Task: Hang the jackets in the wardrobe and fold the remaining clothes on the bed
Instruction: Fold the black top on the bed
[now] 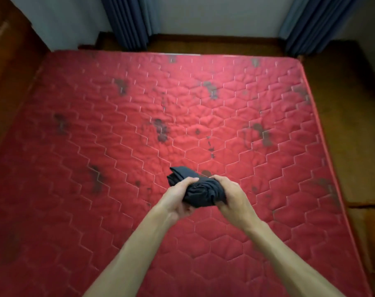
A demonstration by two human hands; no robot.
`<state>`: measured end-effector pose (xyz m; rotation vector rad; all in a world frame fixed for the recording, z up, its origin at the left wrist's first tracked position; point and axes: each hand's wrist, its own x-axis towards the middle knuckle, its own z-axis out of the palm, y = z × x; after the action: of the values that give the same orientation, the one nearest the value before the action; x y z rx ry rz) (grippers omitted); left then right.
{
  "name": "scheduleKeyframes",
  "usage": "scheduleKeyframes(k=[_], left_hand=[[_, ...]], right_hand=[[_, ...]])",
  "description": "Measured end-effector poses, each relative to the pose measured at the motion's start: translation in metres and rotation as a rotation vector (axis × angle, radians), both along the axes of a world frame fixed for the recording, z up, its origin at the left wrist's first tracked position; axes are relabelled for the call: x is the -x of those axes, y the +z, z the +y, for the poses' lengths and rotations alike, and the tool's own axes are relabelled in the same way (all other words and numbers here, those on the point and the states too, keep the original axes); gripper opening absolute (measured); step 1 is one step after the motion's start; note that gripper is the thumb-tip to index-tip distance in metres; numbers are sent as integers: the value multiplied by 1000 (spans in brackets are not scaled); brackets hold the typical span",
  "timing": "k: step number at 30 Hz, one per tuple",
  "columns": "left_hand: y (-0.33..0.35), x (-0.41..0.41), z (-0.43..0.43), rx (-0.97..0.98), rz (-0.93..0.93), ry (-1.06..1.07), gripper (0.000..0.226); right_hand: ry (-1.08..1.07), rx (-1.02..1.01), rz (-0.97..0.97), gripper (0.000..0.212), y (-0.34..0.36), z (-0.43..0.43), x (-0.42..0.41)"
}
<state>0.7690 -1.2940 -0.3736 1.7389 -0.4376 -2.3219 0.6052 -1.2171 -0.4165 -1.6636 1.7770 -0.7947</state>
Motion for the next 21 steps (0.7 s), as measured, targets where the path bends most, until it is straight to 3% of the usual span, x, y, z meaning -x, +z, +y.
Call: scheduleKeyframes(k=[3,6,8,10,13,14,16,21], left_hand=[[62,-8,7,127,-44,-6,26],[109,-12,21,447,-287,-38,67],[139,-18,44,825,-502,-103,87],[171,-25,72,1275,-554,-163,94],[195,-36,103,1806,-791,-583,103],[200,-40,108,1868,-865,-722,100],[217,-49,115,1798,-910,-867,86],[259,-108,136,1698,-959,-802,44]], right_hand=[[3,50,64,49,59,-1,0],[-11,60,138,52,109,0,-4],[29,74,175,50,133,7,-9],[92,111,198,48,155,16,-14],[210,171,274,40,185,33,-27],[256,197,307,40,194,39,-32],[314,255,360,45,211,49,-42],[405,362,329,48,243,69,-72]])
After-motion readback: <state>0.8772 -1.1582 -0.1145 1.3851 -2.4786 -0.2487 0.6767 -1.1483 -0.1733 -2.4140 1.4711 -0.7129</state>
